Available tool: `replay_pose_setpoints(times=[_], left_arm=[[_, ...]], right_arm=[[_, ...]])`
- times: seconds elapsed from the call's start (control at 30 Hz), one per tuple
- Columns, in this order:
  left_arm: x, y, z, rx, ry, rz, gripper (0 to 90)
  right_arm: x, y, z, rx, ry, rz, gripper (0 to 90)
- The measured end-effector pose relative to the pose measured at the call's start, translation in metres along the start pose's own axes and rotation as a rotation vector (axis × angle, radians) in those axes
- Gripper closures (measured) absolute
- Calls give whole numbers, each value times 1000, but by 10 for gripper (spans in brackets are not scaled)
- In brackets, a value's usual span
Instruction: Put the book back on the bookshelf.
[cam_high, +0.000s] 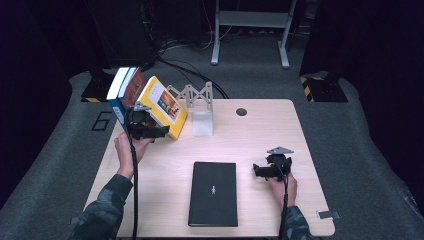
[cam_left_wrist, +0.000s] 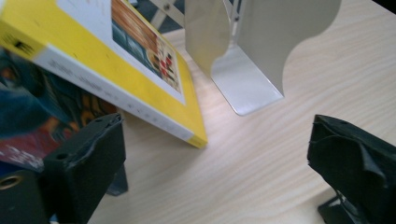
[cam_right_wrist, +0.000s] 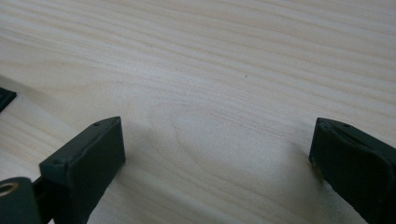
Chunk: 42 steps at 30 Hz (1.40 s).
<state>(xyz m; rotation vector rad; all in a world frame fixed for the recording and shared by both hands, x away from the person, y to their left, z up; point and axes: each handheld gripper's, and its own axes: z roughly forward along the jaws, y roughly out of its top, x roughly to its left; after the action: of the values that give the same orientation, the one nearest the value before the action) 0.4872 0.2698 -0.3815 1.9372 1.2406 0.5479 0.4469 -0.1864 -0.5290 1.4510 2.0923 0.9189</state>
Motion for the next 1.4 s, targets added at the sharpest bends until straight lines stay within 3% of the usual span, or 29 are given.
replay_pose_setpoints(times=[0.33,0.93,1.07,1.13,1.17,1.23,1.27,1.33,1.4], left_arm=[[-2,-44,9,28,-74,-24,0],[-24,-102,17,71,-119,-23,0],[-29,-112,15,79,-124,-19,0],[-33,-117,14,69,-122,-19,0],[-34,-119,13,63,-129,-20,0],[-38,-121,11,74,-136,-8,0],[-43,-123,10,74,-141,4,0],[-46,-124,10,81,-144,14,0],[-53,-128,11,68,-153,7,0]], right_arm=[[0,0,0,0,-2,-7,30],[4,-1,-3,19,-4,1,47],[6,0,-4,41,21,-14,9],[8,0,-10,57,87,10,14],[8,0,-10,57,87,10,14],[14,1,-18,63,100,12,17],[20,4,-31,63,142,-9,24],[23,6,-36,54,154,-10,27],[43,10,-56,45,225,-26,60]])
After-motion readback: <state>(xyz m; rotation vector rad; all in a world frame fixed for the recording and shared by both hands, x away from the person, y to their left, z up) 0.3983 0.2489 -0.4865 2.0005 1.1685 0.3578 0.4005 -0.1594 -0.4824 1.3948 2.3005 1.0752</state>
